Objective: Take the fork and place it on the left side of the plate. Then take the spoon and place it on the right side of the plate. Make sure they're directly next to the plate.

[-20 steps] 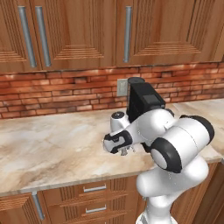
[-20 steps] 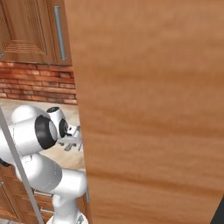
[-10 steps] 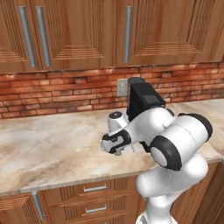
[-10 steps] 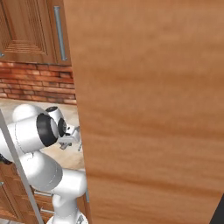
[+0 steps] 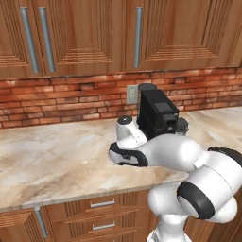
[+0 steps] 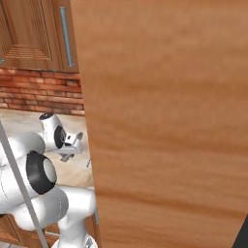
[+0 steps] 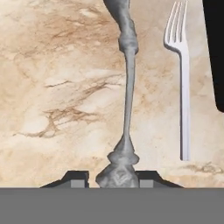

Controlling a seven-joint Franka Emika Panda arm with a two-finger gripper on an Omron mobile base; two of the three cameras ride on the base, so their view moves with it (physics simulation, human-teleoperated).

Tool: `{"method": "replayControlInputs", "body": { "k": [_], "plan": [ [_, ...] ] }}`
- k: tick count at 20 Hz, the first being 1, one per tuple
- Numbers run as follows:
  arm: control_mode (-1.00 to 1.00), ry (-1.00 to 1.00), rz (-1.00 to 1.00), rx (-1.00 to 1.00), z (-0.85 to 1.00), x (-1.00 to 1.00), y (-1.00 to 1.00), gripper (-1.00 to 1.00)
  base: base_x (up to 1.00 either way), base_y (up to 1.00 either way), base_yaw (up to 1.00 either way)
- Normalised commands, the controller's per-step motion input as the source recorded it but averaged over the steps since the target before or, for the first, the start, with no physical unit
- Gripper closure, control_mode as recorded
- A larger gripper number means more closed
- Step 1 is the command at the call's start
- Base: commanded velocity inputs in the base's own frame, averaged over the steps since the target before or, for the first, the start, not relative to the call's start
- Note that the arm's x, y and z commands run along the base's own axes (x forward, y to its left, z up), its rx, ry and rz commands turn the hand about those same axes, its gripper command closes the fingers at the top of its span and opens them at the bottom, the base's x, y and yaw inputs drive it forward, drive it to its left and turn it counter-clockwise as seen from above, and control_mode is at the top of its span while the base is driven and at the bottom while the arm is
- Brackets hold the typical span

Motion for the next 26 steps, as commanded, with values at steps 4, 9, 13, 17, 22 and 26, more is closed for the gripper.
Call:
{"method": "replayControlInputs", "body": {
  "k": [4,9,13,17,22,26],
  "plan": [
    [-1.0,-0.07,0.0,0.03,1.0,-0.59,-0.1,1.0,0.0,0.0,0.0],
    [-1.0,-0.01,0.0,0.09,1.0,-0.57,-0.05,1.0,0.0,0.0,0.0],
    [-1.0,0.0,0.0,0.06,0.79,-0.65,0.0,1.0,0.0,0.0,0.0],
    [-1.0,0.0,0.0,0.0,0.39,-0.75,0.09,1.0,0.0,0.0,0.0],
    [-1.0,0.0,0.02,-0.01,0.05,-0.48,0.14,1.0,0.0,0.0,0.0],
    [1.0,0.0,0.0,0.0,0.0,0.0,0.0,1.0,-0.11,0.01,0.0]
  ]
}}
